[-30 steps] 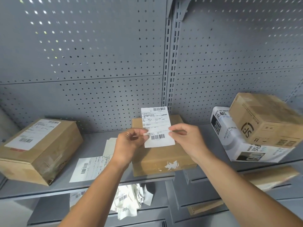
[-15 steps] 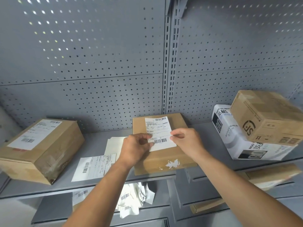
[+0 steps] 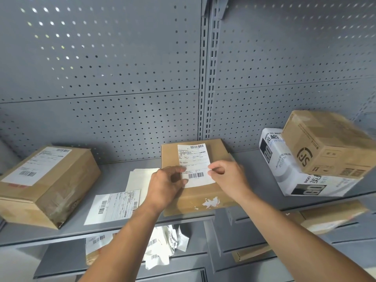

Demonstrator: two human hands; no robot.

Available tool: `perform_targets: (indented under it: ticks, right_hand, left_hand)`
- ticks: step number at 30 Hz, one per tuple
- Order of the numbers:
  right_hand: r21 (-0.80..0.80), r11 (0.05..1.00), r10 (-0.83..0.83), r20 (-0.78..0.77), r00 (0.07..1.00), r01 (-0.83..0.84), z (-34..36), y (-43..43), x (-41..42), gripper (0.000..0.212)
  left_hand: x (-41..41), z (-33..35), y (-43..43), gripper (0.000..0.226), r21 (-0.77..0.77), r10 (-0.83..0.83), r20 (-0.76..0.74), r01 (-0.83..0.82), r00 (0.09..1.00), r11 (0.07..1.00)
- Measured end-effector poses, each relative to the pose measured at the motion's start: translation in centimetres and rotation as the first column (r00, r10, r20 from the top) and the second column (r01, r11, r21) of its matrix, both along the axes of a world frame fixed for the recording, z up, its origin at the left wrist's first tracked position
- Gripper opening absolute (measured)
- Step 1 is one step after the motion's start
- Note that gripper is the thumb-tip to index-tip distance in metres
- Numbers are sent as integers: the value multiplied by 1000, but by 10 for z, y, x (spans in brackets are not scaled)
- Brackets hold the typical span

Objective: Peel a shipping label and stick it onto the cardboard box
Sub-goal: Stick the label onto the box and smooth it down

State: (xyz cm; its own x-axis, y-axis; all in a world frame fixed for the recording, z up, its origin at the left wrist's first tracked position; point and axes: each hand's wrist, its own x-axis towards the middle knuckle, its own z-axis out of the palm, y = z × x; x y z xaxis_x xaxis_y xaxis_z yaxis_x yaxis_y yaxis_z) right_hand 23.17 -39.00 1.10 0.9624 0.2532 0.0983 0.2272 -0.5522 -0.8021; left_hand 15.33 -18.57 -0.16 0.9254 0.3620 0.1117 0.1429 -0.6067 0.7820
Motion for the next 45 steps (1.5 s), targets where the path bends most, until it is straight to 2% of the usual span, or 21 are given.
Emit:
perform_targets:
  ticks: [8,13,20,22,24,25,26,28,30,34,41,45]
  right_hand:
    - [-43,999,-17,128,992,22,-7,3,-4,10]
    - [-58,998,6,230,973,7,-9,5,-5,11]
    - [-111,992,-36,235,971,64,-8,4,-2,18]
    - [-251,964,-21,252,968,86,-4,6,-6,48]
    - [-478,875,23,188,982,71,-1,8,-10,97]
    - [-560,827,35,147,988,54,-1,10,-11,114]
    - [-604,796,38,117,992,41,-1,11,-12,124]
    - [-629,777,35,87,996,28,-1,14,-11,130]
    - [-641,767,34,84,996,28,-2,16,-11,126]
    - [-655,755,36,99,994,38,-5,16,-11,112]
    - [-651,759,58,113,992,29,-8,14,-9,90]
    - [-652,758,78,127,989,24,-11,12,-6,72]
  left_hand:
    - [-2,-5,0,36,149,-48,59,39,997,988]
    - [-2,-4,-1,31,166,-62,89,47,994,985]
    - [-3,-3,-4,22,153,-65,110,48,992,987]
    - [-3,-3,-5,23,160,-59,115,40,992,986]
    - [-4,-2,-7,23,179,-57,112,36,992,983]
    - [-4,-2,-7,23,192,-56,108,34,993,981]
    - [-4,-2,-8,22,206,-52,110,29,993,978]
    - [-5,-2,-12,19,220,-28,130,-1,991,976]
    - [-7,-5,-17,20,261,-5,129,-29,992,965]
    - [-10,-11,-29,51,423,21,94,-59,995,904]
    - [-8,-11,-32,75,460,97,55,-111,994,881]
    - [-9,-8,-33,70,459,125,25,-122,992,880]
